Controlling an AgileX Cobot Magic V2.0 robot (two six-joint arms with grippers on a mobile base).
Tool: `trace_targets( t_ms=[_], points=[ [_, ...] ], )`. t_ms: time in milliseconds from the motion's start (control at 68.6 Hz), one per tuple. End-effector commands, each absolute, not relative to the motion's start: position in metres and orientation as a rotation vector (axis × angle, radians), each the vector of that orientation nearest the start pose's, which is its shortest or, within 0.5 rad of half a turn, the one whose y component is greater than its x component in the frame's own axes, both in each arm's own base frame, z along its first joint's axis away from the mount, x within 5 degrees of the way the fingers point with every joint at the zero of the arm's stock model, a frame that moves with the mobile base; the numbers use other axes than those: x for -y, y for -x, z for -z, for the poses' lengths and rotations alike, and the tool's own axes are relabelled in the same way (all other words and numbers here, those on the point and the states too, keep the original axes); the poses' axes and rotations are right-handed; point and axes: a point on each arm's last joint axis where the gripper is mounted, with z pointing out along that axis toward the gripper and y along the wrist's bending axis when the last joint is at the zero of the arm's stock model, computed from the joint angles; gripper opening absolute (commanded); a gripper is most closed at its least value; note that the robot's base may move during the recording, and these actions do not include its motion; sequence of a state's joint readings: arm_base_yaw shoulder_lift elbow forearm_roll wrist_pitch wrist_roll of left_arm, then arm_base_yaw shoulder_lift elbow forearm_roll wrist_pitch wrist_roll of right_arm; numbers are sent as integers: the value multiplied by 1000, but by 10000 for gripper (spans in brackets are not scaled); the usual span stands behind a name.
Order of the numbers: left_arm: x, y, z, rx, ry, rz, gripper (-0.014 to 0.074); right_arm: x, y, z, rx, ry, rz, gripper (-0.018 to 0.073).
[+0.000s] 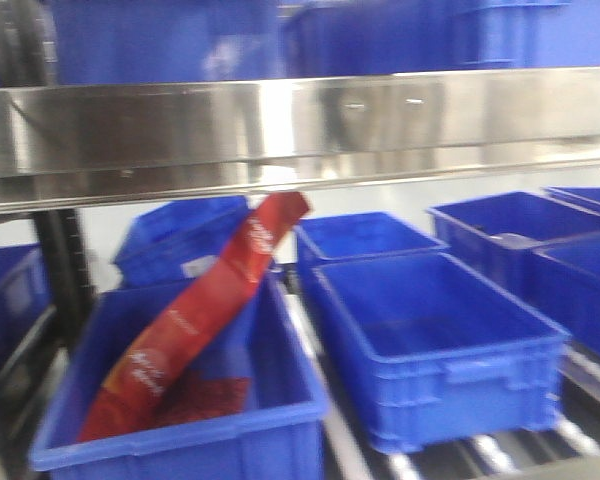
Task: Move two blue bins to right shelf middle
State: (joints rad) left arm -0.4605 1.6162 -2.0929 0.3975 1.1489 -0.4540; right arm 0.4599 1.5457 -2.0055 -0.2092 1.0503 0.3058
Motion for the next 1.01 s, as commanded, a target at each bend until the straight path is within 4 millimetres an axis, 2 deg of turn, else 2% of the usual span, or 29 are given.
trace_targets(
  t_ms=[0, 991],
  points=[
    [113, -297, -528, -1984, 17, 106, -111, -123, -281, -532, -1940, 156, -268, -162],
    [113, -297, -528, -1984, 17, 106, -111, -123, -281, -532, -1940, 156, -268, -162]
  ],
)
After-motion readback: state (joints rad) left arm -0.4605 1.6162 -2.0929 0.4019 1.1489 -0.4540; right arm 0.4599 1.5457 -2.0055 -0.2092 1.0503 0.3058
